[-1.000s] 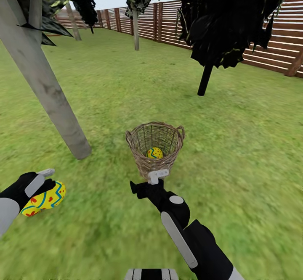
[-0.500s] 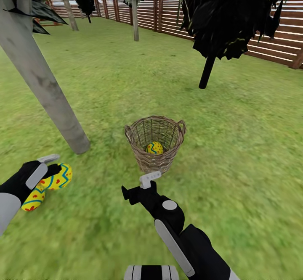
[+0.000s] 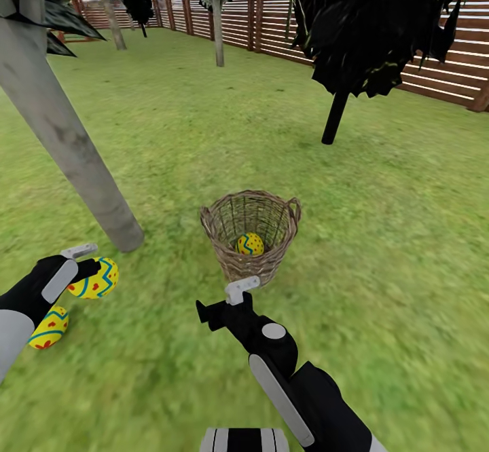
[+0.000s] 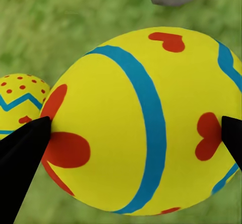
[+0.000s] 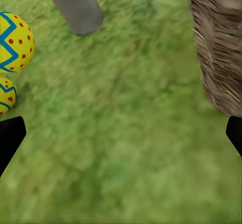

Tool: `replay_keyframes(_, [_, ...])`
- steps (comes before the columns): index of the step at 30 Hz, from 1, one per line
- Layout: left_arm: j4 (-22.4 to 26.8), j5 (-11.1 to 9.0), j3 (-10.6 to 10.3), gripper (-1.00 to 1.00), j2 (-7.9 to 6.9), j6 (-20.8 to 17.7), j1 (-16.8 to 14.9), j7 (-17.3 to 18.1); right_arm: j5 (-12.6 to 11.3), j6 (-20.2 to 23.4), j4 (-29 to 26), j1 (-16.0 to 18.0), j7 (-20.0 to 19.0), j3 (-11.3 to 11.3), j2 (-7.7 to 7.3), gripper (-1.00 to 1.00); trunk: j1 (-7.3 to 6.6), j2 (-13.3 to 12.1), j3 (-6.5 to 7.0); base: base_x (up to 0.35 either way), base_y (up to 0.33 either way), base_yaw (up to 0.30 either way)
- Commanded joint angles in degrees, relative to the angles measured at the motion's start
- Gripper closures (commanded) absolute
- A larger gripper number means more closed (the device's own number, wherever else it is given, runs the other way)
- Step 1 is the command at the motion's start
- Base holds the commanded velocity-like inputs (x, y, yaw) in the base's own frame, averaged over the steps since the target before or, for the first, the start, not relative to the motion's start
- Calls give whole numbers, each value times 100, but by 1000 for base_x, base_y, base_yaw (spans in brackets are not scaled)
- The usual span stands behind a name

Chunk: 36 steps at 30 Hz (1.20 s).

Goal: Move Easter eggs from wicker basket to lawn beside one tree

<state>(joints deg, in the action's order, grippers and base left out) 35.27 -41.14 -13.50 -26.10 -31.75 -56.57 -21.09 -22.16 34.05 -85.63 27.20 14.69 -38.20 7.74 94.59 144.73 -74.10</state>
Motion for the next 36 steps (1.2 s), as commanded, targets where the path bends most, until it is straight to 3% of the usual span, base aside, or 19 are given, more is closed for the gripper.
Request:
replay_keyframes(1, [12,-60,-44,100,-10,-7,-4,-53,-60,16,-7,5,57,-6,0,-100,0,2,-5,42,0,0])
replay_keyframes(8, [19,-60,-82,100,-10,2,-4,-50,-60,11,-37,5,55,-10,0,-100,0,2,-5,10,0,0])
replay_keyframes(15, [-18,-60,-74,100,-10,1,-4,-41,-52,16,-501,-213,77,76,0,-100,18,11,-160,0,0,0])
replay_keyframes(20, [-27,-60,-56,100,-10,2,-4,-44,-56,-36,-523,-242,133,290,-16,-100,31,18,-271,0,0,0])
replay_keyframes(24, [-23,-60,-48,100,-10,8,-4,-45,-62,-45,-525,-248,114,697,-77,-100,41,23,-359,0,0,0])
replay_keyframes(36, [-23,-58,-47,100,-10,35,-4,-50,-69,1,-525,-250,119,770,-94,-100,72,39,-625,0,0,0])
